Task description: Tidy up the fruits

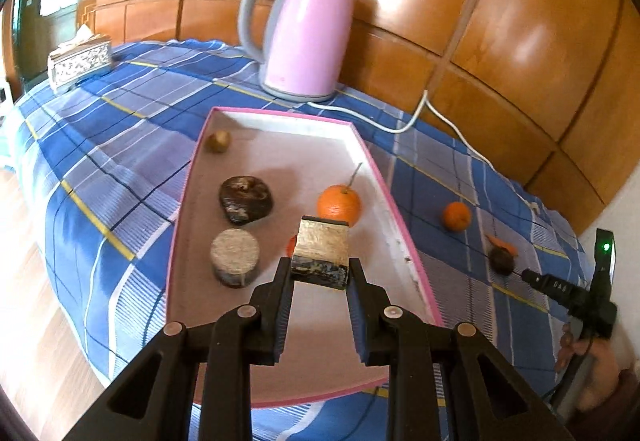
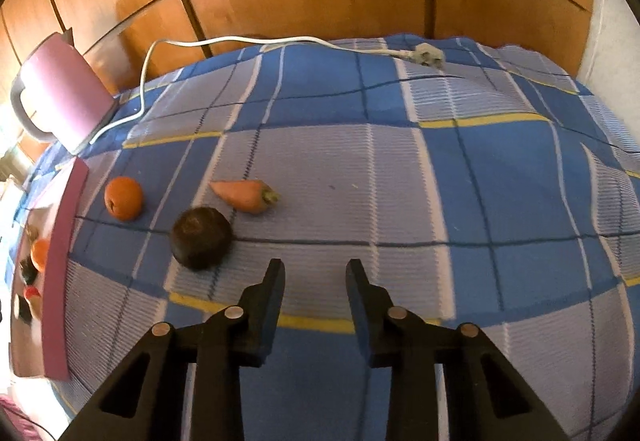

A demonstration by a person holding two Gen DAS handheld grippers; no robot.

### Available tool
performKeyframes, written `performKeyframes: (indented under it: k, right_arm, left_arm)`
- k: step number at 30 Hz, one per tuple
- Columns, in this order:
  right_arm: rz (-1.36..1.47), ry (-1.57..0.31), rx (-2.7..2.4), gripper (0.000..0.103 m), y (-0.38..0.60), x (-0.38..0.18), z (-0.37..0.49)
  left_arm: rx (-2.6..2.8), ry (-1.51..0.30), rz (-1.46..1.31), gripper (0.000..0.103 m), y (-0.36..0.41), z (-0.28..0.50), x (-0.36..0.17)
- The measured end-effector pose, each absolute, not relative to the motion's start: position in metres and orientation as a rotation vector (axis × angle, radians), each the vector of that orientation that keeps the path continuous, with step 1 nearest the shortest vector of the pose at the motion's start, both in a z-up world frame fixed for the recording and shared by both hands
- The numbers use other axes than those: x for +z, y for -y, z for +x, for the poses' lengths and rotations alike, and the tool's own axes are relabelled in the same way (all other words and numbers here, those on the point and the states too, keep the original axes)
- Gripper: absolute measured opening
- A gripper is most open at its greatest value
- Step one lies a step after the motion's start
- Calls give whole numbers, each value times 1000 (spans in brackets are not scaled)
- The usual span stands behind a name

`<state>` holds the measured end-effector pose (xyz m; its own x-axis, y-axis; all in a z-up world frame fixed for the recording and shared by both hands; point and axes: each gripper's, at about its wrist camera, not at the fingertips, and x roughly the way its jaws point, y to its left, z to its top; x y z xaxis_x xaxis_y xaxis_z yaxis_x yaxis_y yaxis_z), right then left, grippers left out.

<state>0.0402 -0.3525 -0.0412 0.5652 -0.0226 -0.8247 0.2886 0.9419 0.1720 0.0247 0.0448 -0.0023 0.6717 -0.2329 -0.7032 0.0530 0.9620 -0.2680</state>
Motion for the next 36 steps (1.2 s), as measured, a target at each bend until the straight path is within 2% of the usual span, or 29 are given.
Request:
performKeyframes:
  k: [10, 16, 23, 28, 36]
  right_arm:
    - [436, -951, -102, 32, 346, -39, 83]
    - [375, -978, -140, 35, 340, -43, 101]
    - [344, -982, -143, 33, 334, -48, 108]
    - [343, -976, -146, 27, 334, -49, 111]
    - [312, -971, -136, 26, 333, -51, 109]
  left_arm:
    - [-137, -821, -228, 26, -51, 25, -5]
    - [-120, -825, -211, 26, -51, 26, -8]
    - [-108, -818, -159, 26, -46, 27, -8]
    - [-102, -801, -128, 27, -41, 30, -5]
    - [-142, -793, -176, 26, -46, 52, 5]
